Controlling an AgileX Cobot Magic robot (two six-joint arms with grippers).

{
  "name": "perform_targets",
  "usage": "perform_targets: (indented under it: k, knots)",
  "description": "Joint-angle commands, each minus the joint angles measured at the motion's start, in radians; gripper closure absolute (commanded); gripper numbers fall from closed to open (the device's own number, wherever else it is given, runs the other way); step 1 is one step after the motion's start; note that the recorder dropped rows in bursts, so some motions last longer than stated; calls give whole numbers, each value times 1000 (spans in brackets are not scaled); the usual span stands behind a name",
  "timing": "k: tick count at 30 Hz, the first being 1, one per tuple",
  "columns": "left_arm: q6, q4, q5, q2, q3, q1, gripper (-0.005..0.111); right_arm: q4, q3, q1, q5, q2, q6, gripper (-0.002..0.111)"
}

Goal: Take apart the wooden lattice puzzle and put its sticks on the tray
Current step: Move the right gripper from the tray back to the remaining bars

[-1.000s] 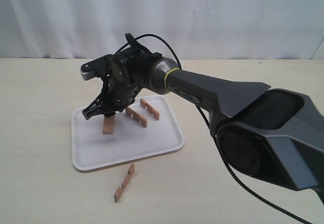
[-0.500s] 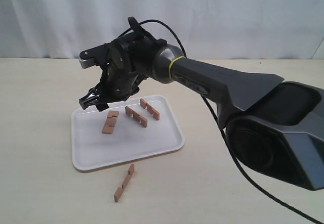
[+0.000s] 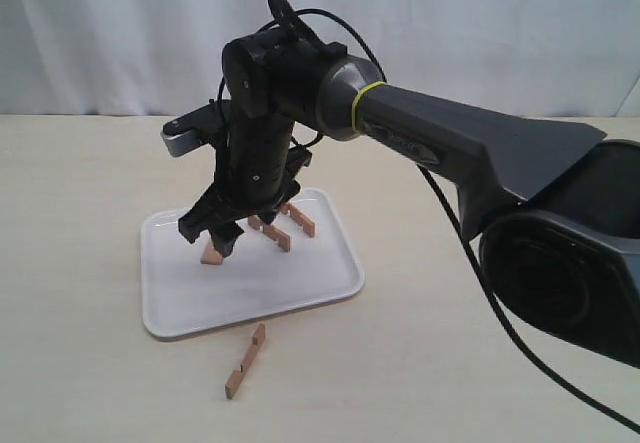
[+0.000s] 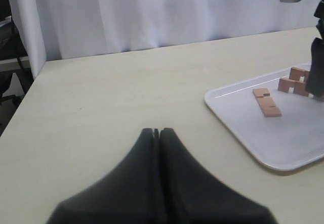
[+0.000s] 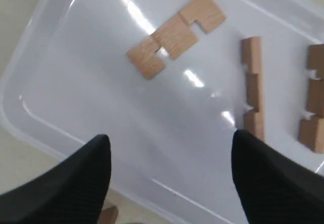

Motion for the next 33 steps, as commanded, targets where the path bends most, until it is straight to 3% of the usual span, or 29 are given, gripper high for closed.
perform_targets:
  k: [1, 9, 16, 23, 33]
  knots:
    - [1, 1, -12, -1, 3, -4, 107, 82, 93, -3, 14, -78, -134, 44]
    - [1, 1, -12, -1, 3, -4, 107, 177, 314, -3, 14, -228, -351, 44]
    - [1, 1, -12, -1, 3, -4, 107, 453, 463, -7, -145, -333, -624, 44]
    - [1, 1, -12, -1, 3, -4, 107, 734, 471, -5, -83, -354, -899, 44]
    - [1, 1, -12, -1, 3, -4, 107, 722, 568, -1, -29, -354, -1098, 45]
